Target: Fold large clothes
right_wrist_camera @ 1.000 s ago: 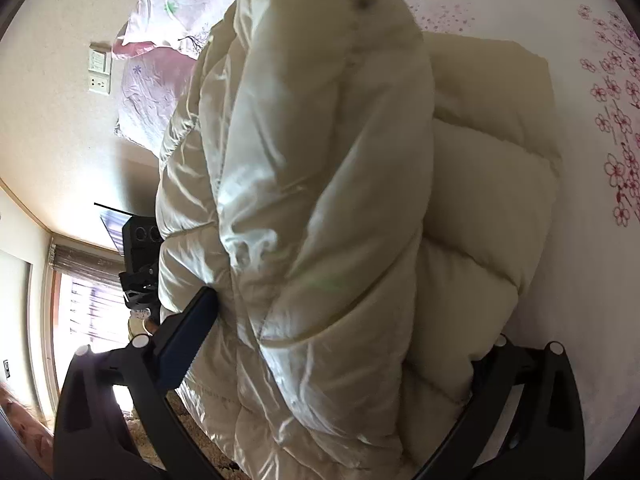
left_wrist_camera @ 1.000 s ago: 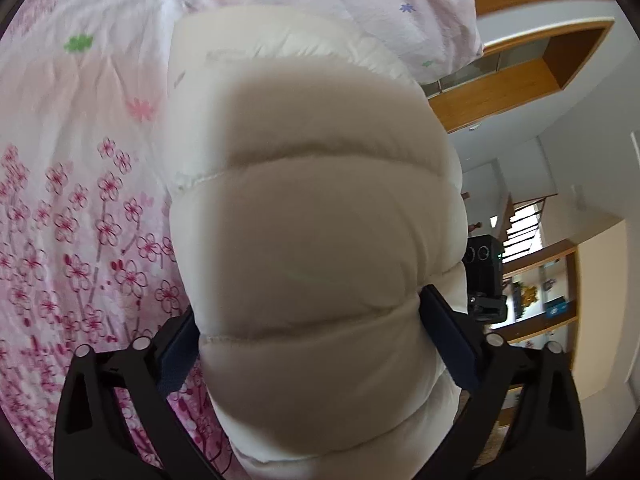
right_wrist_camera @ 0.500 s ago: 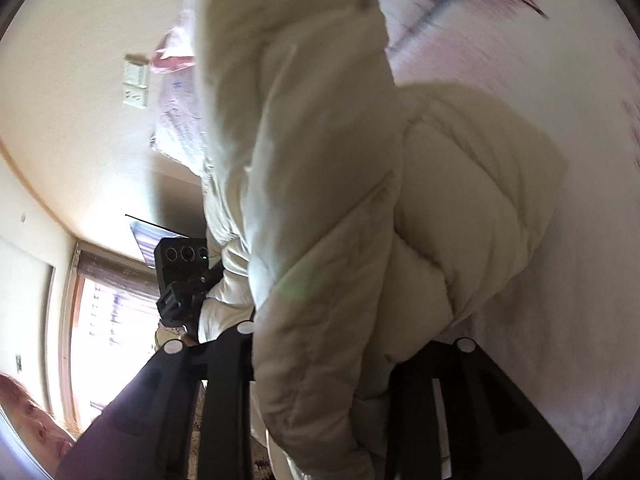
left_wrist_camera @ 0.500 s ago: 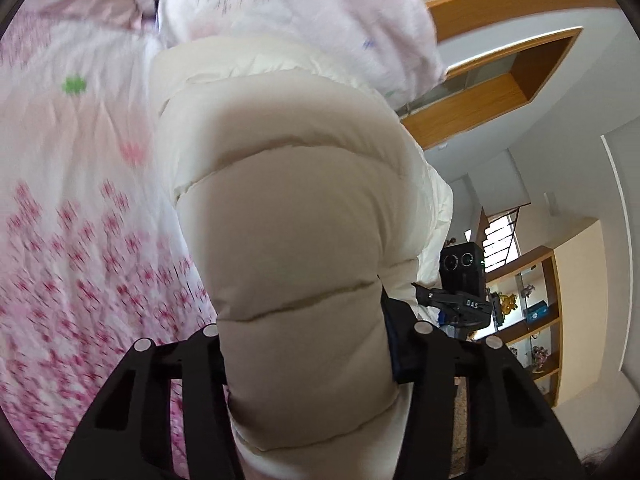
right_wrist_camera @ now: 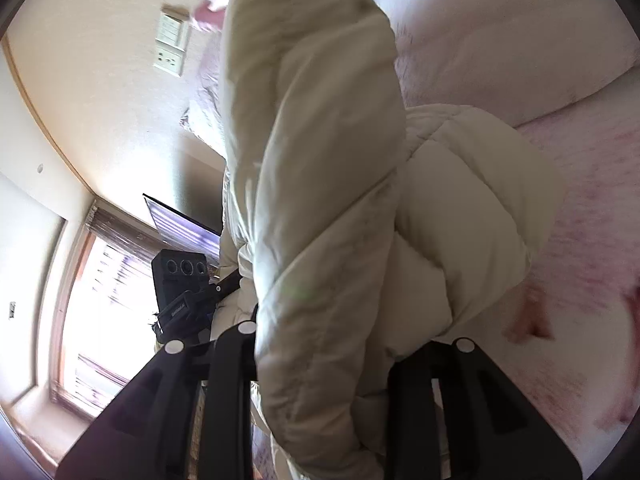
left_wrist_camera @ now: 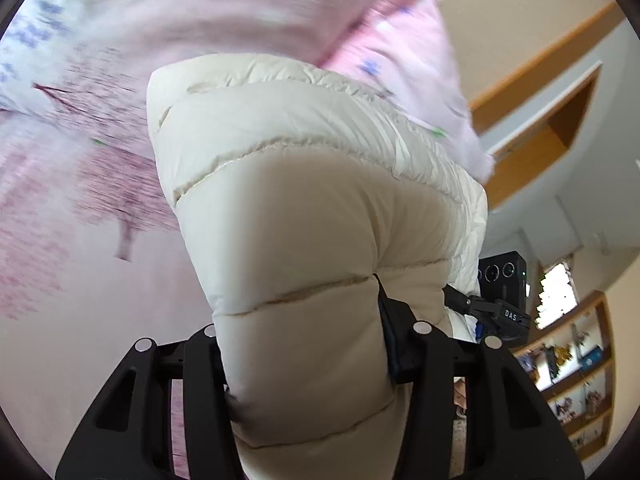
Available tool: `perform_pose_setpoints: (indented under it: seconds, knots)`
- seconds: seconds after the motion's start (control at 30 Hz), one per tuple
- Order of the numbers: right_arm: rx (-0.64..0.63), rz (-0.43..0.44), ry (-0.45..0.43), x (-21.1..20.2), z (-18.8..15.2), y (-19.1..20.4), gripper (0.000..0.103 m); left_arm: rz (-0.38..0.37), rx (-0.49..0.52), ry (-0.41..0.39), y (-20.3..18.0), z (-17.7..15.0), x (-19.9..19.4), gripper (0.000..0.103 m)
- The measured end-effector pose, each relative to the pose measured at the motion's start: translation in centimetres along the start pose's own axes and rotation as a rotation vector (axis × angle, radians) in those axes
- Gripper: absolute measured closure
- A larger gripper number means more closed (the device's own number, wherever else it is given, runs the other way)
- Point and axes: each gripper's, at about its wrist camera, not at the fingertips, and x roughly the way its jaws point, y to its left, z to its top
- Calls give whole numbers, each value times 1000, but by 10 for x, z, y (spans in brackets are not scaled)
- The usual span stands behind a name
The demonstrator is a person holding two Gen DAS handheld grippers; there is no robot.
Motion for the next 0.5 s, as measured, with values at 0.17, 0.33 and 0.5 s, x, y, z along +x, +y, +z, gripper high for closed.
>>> perform_pose_setpoints:
  seconds: [0.17,0.33,0.5]
  knots:
    - [58,-5,41,43,1,-15,77,39,-49,2,45,-2,-7,54]
    - [178,-91,52,75,-1,-35,67,62,-90,22,70,-10,-1,44]
    - [168,-244,39,85,-3,-26,38,110,-96,48,73,-16,-5,37]
